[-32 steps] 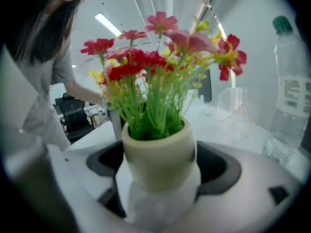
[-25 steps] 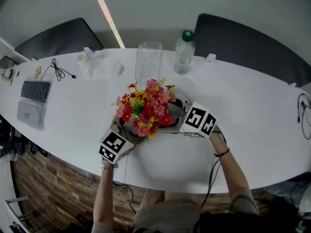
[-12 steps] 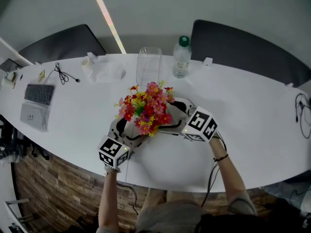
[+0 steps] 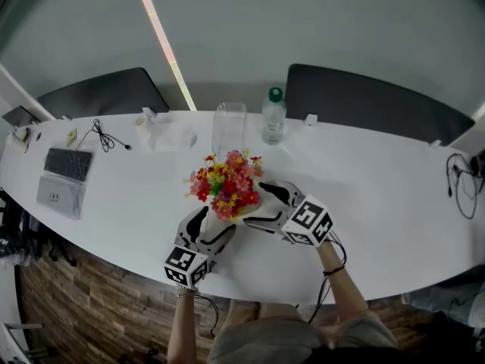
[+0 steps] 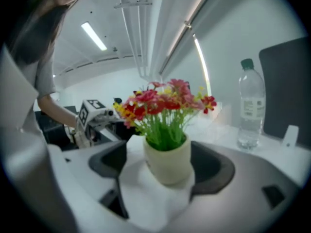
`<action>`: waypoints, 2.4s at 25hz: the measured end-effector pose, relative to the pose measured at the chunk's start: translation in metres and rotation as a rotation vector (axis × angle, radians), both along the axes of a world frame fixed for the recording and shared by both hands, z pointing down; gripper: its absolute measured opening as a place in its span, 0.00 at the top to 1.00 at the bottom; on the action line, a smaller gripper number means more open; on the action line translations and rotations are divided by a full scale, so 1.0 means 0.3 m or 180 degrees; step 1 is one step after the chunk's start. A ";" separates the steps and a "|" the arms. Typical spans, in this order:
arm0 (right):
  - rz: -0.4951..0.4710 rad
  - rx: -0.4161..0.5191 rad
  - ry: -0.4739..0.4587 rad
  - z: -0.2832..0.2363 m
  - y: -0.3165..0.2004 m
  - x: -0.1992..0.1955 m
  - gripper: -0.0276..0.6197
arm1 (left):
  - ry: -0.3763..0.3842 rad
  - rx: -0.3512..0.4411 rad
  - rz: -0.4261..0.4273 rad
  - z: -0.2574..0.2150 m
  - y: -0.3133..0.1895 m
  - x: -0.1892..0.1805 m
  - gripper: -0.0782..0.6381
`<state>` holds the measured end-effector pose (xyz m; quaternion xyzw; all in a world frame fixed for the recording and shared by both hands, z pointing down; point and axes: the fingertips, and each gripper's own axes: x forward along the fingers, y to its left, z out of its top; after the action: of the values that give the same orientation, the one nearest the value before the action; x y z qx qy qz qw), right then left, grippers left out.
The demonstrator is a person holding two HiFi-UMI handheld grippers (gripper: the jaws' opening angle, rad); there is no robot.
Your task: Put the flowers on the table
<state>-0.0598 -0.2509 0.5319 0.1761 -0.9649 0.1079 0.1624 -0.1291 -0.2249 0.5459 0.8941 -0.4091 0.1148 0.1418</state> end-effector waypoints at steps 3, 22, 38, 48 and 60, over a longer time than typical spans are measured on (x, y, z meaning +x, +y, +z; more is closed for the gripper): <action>0.0066 0.0069 -0.0015 -0.024 0.023 0.014 0.48 | 0.0065 0.0026 0.0001 -0.030 0.028 0.022 0.39; 0.0324 0.0170 -0.0307 -0.174 0.172 0.072 0.84 | 0.0224 0.0201 0.0365 -0.169 0.147 0.189 0.65; 0.0431 0.0246 -0.0581 -0.257 0.242 0.111 0.90 | 0.0350 0.0348 0.0609 -0.258 0.193 0.277 0.82; 0.0427 0.0308 -0.0676 -0.280 0.261 0.131 0.92 | 0.0341 0.0428 0.0656 -0.290 0.205 0.302 0.85; 0.0371 0.0363 -0.0739 -0.297 0.272 0.154 0.92 | 0.0319 0.0478 0.0688 -0.307 0.203 0.340 0.86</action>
<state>-0.0135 -0.1693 0.4429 0.2271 -0.9699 0.0819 0.0329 -0.0270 -0.1640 0.4538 0.9456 -0.3103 0.0536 0.0816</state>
